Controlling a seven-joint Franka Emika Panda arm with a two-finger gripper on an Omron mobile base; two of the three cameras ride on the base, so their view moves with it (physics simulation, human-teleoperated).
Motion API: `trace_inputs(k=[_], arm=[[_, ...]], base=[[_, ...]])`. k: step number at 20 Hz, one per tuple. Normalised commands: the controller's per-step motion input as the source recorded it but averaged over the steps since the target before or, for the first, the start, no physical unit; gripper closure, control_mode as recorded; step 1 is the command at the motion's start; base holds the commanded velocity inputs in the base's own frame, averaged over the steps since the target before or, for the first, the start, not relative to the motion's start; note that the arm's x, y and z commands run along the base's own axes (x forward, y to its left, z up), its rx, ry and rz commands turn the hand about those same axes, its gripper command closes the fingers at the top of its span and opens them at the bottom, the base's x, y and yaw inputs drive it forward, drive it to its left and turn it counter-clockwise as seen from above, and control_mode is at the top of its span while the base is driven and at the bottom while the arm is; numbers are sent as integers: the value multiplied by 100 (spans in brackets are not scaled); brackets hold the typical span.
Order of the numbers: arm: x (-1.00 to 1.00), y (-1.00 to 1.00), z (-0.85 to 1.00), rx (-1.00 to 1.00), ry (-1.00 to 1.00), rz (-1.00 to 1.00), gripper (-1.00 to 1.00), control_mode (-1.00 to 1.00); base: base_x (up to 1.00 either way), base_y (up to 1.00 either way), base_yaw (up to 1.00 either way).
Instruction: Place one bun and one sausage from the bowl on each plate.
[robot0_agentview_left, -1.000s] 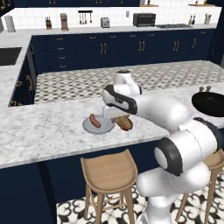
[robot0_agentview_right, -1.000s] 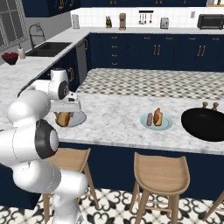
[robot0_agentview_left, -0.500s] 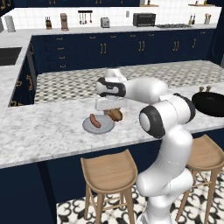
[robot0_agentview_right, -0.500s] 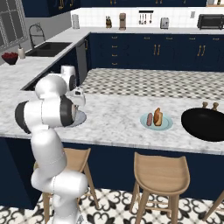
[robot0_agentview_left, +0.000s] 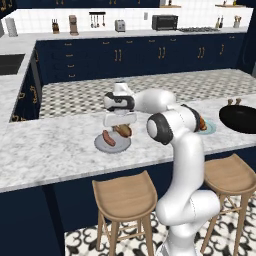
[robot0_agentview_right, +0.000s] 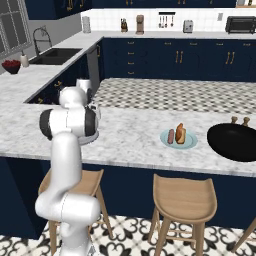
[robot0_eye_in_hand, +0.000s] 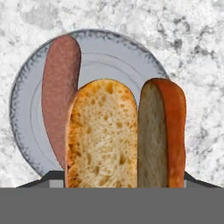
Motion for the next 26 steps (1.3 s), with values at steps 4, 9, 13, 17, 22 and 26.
trace_inputs(k=[4, 9, 13, 17, 22, 26], arm=[[0, 24, -56, 0, 7, 0, 100, -100], [3, 2, -19, 0, 1, 0, -100, -100], [12, 0, -8, 0, 0, 0, -100, -100], [6, 0, -1, 0, 0, 0, -100, -100], [0, 0, 0, 0, 0, 0, -100, -100], [-16, -11, 4, 0, -1, 0, -100, -100]], base=[[0, 0, 0], [0, 0, 0], [0, 0, 0], [0, 0, 0], [0, 0, 0], [0, 0, 0]])
